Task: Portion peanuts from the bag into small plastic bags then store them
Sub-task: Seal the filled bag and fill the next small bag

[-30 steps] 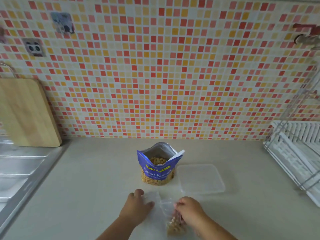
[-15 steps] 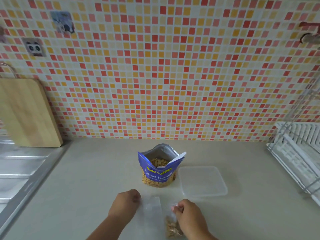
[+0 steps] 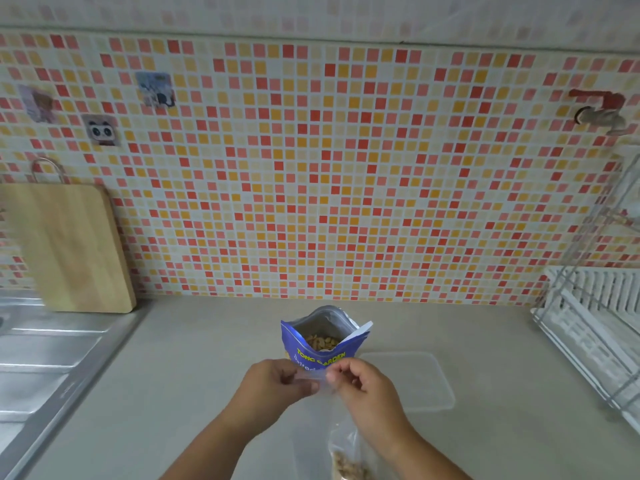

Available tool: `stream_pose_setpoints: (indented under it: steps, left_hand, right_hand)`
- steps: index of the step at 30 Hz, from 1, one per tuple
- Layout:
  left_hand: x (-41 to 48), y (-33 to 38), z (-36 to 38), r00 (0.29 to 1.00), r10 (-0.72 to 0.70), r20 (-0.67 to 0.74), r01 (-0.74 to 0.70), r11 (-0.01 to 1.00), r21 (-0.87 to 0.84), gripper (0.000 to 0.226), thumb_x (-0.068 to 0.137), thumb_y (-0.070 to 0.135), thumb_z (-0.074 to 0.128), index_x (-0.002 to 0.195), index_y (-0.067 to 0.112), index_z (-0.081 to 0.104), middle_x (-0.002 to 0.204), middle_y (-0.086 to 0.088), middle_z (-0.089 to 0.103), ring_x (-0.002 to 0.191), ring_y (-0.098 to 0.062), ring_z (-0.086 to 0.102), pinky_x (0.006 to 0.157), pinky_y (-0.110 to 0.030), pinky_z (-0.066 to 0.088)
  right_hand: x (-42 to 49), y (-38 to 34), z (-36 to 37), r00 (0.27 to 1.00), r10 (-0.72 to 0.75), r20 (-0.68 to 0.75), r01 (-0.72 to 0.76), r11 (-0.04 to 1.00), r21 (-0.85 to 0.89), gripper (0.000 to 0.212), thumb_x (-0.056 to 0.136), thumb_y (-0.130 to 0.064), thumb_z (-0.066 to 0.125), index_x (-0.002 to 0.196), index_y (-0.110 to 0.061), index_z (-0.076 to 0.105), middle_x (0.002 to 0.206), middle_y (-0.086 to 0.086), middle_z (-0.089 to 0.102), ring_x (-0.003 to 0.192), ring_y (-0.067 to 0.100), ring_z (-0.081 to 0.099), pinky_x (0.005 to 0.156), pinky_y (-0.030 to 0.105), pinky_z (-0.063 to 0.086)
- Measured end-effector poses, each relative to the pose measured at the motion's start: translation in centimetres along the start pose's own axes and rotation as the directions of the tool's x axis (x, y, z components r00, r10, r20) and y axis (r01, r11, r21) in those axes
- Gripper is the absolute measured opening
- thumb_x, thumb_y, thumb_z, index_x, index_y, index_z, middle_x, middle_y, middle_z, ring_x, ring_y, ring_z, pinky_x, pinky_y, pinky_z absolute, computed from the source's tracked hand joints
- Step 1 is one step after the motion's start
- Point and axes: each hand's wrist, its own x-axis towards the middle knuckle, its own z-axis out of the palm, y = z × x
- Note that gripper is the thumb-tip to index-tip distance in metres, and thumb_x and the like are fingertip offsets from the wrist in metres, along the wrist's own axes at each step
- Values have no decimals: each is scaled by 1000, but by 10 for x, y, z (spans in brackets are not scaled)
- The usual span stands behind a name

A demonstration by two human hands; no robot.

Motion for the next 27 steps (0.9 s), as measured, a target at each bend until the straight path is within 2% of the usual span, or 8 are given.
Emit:
stream_pose_setpoints:
  steps: [4, 9, 13, 15, 16, 19, 24, 27]
  left_hand:
    - [0, 7, 0, 950, 208, -234, -118, 930, 348, 42, 69, 39, 76, 50, 22, 43, 53, 5, 45, 50, -9, 39, 50, -21, 29]
    - [1, 19, 1, 870, 452, -197, -221, 713, 665, 34, 65, 26, 75, 55, 23, 43, 60, 9, 51, 58, -13, 48, 45, -13, 21]
    - [0, 29, 2, 803, 590, -82, -336, 563, 755, 36, 43, 32, 83, 59, 27, 51, 58, 13, 55, 53, -12, 55, 49, -5, 12]
    - [-2, 35, 1, 797, 602, -42, -393, 571, 721, 44, 45, 46, 81, 77, 30, 55, 75, 17, 60, 68, -9, 58, 54, -8, 30]
    - [-4, 39, 0, 808, 589, -4, -420, 581, 697, 54, 47, 51, 80, 92, 32, 56, 91, 21, 60, 83, -6, 56, 66, -9, 37]
    - [-9, 44, -4, 857, 511, 66, -452, 684, 573, 79, 60, 55, 76, 130, 38, 42, 122, 34, 36, 112, 8, 27, 95, -3, 19]
    - [-9, 49, -12, 863, 502, 62, -457, 722, 519, 43, 68, 49, 74, 108, 42, 62, 87, 48, 50, 94, 24, 38, 83, 4, 27]
    - [-4, 47, -17, 870, 494, 14, -435, 752, 495, 35, 72, 42, 74, 103, 47, 59, 93, 55, 46, 96, 23, 39, 82, 1, 30]
  right_hand:
    - [-1, -21, -6, 999, -6, -50, 10, 997, 81, 14, 85, -18, 67, 74, -25, 70, 68, -11, 64, 59, -2, 53, 60, 9, 42]
    - [-2, -45, -7, 997, 19, 77, -11, 994, -105, 22, 81, -23, 69, 62, -34, 70, 54, -21, 61, 52, -6, 52, 56, 8, 38]
    - [1, -55, -9, 992, 93, 83, -80, 985, -152, 8, 78, -21, 67, 76, -24, 74, 70, -8, 69, 67, 5, 59, 65, 23, 52]
    - [2, -60, -12, 991, 105, 86, -86, 977, -197, 12, 79, -17, 65, 78, -27, 71, 74, -8, 68, 68, 7, 58, 65, 21, 52]
    - [2, -61, -14, 991, 95, 95, -70, 970, -234, 18, 80, -15, 61, 80, -30, 69, 74, -10, 66, 67, 5, 57, 64, 18, 50]
    - [3, -65, -17, 986, 37, 165, 25, 935, -354, 32, 85, -8, 52, 91, -35, 69, 73, -17, 59, 68, -1, 54, 63, 7, 41]
    - [3, -76, -19, 968, -12, 250, 117, 904, -412, 34, 91, -12, 50, 113, -31, 69, 84, -12, 61, 71, 0, 53, 59, 7, 43]
    - [7, -87, -22, 969, -81, 233, 169, 907, -386, 30, 91, -15, 53, 104, -34, 72, 90, -21, 65, 82, -1, 59, 74, 9, 48]
